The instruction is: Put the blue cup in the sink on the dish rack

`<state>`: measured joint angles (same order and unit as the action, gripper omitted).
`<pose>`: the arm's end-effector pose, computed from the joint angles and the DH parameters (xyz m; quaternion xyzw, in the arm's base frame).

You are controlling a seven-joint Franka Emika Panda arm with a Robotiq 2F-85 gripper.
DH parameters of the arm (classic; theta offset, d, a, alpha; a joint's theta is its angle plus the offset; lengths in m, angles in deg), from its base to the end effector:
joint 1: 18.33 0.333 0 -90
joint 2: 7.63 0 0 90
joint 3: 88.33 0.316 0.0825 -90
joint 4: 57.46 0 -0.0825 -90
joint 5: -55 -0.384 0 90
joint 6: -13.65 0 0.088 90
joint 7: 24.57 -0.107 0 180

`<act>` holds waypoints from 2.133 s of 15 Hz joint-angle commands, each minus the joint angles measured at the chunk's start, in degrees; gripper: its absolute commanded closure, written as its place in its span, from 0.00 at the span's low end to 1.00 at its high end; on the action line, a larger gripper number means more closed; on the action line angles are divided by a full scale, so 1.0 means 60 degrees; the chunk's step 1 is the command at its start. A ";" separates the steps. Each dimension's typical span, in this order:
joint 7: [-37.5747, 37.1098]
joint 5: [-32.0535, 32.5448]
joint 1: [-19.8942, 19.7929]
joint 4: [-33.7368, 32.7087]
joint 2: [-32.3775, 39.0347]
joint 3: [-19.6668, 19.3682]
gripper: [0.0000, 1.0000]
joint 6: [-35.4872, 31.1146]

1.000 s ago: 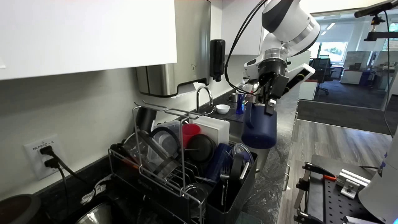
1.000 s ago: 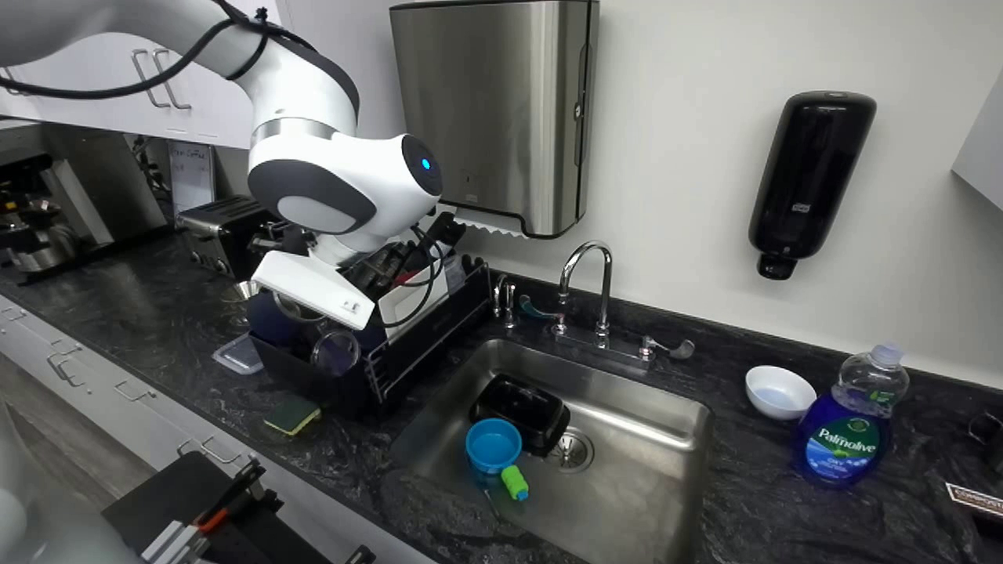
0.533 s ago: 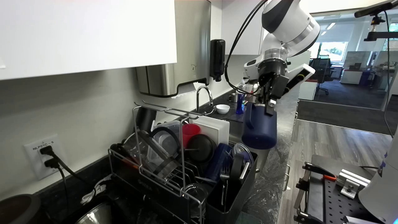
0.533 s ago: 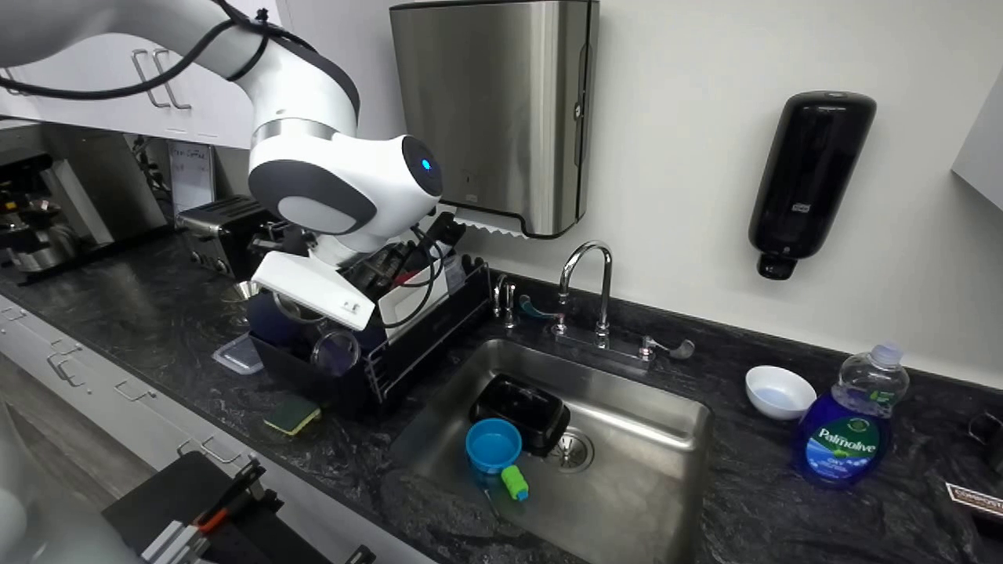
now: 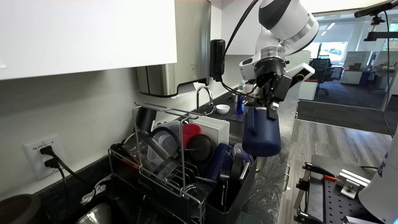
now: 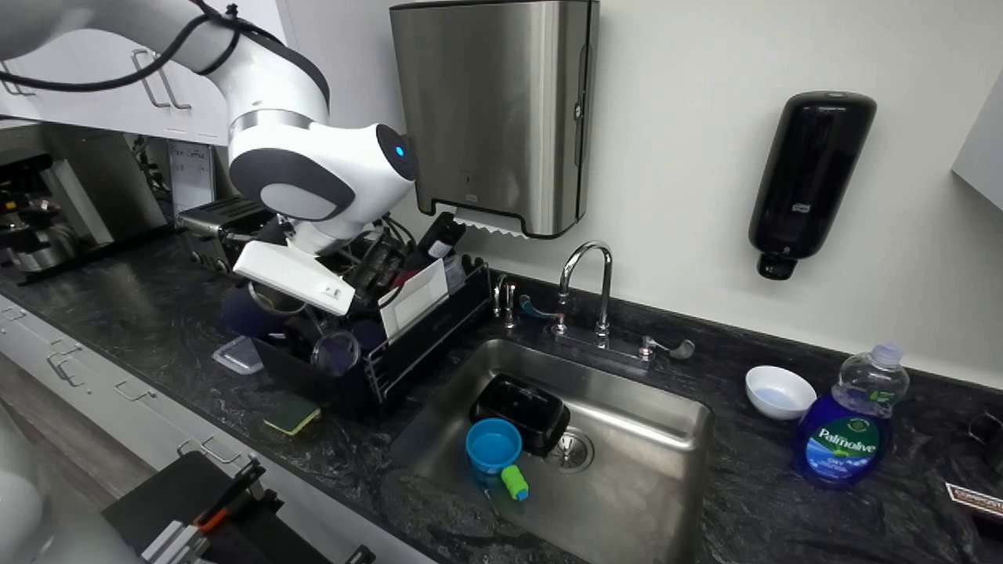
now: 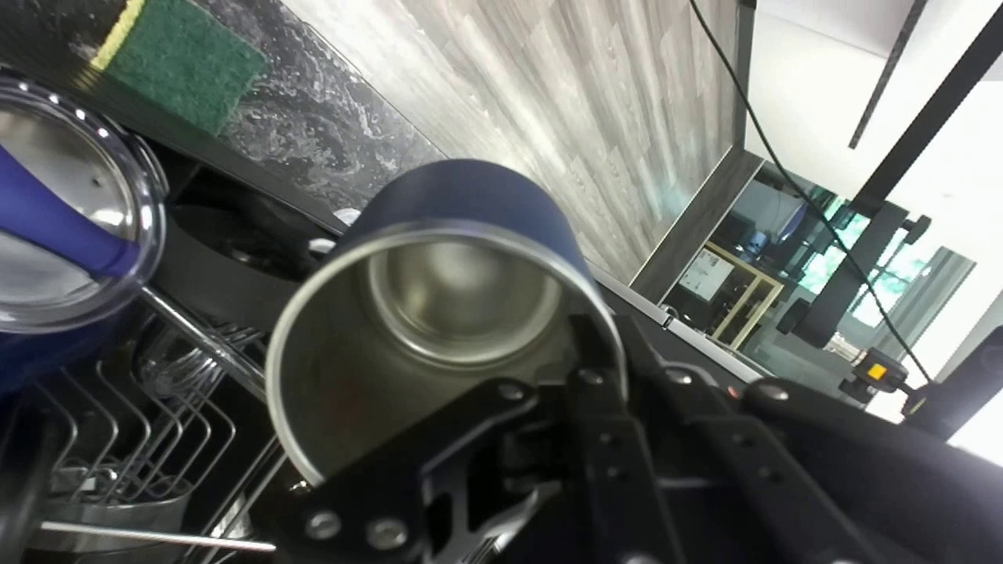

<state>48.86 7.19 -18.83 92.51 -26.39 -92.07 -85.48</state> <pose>0.3612 0.0421 0.3543 -0.8158 -0.3582 -0.0365 0.4526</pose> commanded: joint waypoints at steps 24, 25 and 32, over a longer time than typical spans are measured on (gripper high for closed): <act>-0.1015 -0.2341 0.0749 0.0414 -0.0531 0.1148 0.93 -0.2386; -0.1020 -0.2341 0.0749 0.0423 -0.0554 0.1148 0.93 -0.2386; -0.1025 -0.2341 0.0749 0.0452 -0.0583 0.1147 0.93 -0.2386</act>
<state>42.82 -7.01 -14.46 95.26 -29.85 -85.01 -99.86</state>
